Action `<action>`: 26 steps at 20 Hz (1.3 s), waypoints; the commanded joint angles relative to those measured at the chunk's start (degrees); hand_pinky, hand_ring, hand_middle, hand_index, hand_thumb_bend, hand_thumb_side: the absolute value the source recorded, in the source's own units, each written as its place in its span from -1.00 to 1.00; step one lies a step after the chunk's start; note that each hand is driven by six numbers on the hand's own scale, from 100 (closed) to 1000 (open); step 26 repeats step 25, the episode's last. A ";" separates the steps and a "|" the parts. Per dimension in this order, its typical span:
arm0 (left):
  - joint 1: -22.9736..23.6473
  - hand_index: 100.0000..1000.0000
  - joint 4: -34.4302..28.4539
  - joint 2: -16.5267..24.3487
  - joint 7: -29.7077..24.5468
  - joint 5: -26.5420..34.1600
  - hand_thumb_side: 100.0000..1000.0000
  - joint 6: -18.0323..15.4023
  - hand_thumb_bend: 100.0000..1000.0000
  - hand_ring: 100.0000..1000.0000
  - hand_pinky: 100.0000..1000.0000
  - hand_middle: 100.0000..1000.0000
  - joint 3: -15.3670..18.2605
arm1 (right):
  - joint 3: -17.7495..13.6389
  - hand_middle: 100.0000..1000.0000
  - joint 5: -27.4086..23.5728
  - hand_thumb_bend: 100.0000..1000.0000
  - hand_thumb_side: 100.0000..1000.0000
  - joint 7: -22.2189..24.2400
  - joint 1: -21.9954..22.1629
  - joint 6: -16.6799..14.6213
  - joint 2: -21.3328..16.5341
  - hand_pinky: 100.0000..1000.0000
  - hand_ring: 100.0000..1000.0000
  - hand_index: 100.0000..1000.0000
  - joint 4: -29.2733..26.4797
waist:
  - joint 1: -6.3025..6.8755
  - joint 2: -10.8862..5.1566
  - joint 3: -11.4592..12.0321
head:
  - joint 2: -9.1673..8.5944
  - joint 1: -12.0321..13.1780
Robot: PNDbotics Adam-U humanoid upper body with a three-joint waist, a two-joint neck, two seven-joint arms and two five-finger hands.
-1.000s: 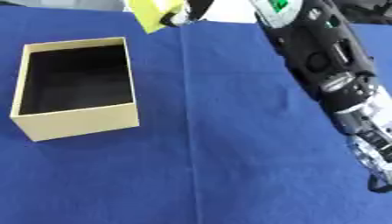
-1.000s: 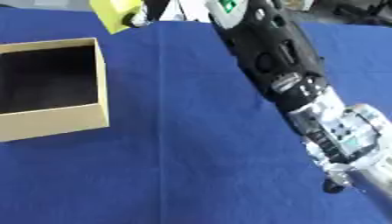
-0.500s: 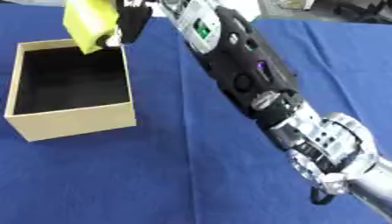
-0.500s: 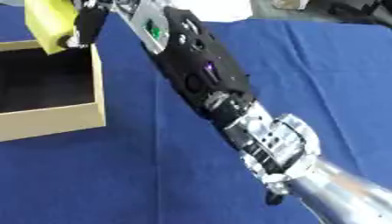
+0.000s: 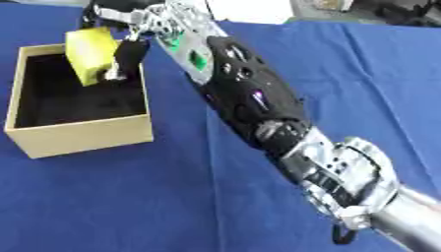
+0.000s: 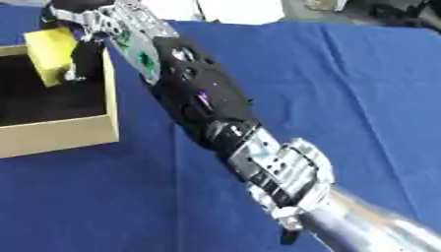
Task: Pick up objects on the table and place them in the box.
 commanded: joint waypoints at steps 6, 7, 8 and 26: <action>-0.64 0.22 -0.90 0.80 -0.24 0.12 0.58 0.08 -0.65 0.25 0.76 0.12 0.13 | -1.52 0.98 5.01 -0.15 -0.18 -1.07 -1.20 -1.42 -0.30 0.74 0.86 1.00 -1.86 | 0.73 -1.05 0.05 | -0.21 0.00; -0.62 0.21 -0.90 0.80 -0.24 0.12 0.58 0.08 -0.65 0.25 0.76 0.12 0.14 | -1.70 0.98 4.90 -0.20 -0.29 -1.31 -1.12 -1.43 -0.42 0.74 0.85 1.00 -2.27 | 0.75 -1.07 -0.02 | -0.20 0.07; -0.57 0.21 -0.90 0.80 -0.23 0.12 0.58 0.10 -0.65 0.25 0.76 0.12 0.16 | -1.89 0.97 4.56 -0.20 -0.31 -1.45 -1.00 -1.41 -0.70 0.73 0.84 1.00 -2.95 | 0.77 -1.09 -0.11 | -0.19 0.18; -0.01 0.21 -0.90 1.57 0.66 -0.64 0.59 0.11 -0.64 0.26 0.76 0.12 1.08 | -4.54 0.57 -28.85 -1.00 -0.56 -5.32 14.14 9.48 -29.10 0.39 0.55 0.67 -39.44 | 0.59 -0.97 -2.90 | -0.06 3.44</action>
